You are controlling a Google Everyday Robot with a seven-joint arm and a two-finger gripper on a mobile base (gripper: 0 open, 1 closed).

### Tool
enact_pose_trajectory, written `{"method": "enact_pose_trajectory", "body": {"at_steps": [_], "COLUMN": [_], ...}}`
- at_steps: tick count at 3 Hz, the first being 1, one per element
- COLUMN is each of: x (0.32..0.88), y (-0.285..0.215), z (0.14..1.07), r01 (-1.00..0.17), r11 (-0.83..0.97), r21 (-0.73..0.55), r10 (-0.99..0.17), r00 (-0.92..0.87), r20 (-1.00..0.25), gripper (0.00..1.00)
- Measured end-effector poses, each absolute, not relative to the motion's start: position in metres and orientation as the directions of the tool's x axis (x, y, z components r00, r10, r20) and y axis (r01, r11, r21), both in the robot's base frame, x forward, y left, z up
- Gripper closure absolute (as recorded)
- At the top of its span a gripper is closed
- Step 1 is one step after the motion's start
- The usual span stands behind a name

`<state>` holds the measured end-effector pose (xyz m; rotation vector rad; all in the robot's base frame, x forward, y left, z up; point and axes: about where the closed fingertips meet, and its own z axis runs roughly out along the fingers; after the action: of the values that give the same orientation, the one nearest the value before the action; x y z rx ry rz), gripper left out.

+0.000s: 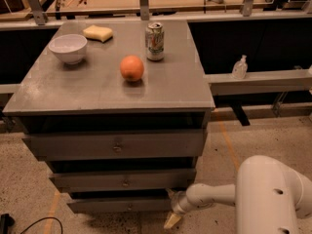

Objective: Open bottom drawer

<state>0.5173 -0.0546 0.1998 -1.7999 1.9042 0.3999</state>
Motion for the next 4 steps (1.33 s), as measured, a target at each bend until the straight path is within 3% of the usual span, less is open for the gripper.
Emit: {"method": "enact_pose_trajectory", "body": {"at_steps": [3, 4], "x": [0.5257, 0.5256], "y": [-0.0500, -0.0500], "z": [0.1897, 0.1897], "r01": [-0.995, -0.995], "r11": [0.067, 0.067], "r21": [-0.071, -0.071], "r10": [-0.833, -0.833], "r00": [-0.017, -0.017], "r20": [-0.552, -0.552], "gripper": [0.83, 1.00]}}
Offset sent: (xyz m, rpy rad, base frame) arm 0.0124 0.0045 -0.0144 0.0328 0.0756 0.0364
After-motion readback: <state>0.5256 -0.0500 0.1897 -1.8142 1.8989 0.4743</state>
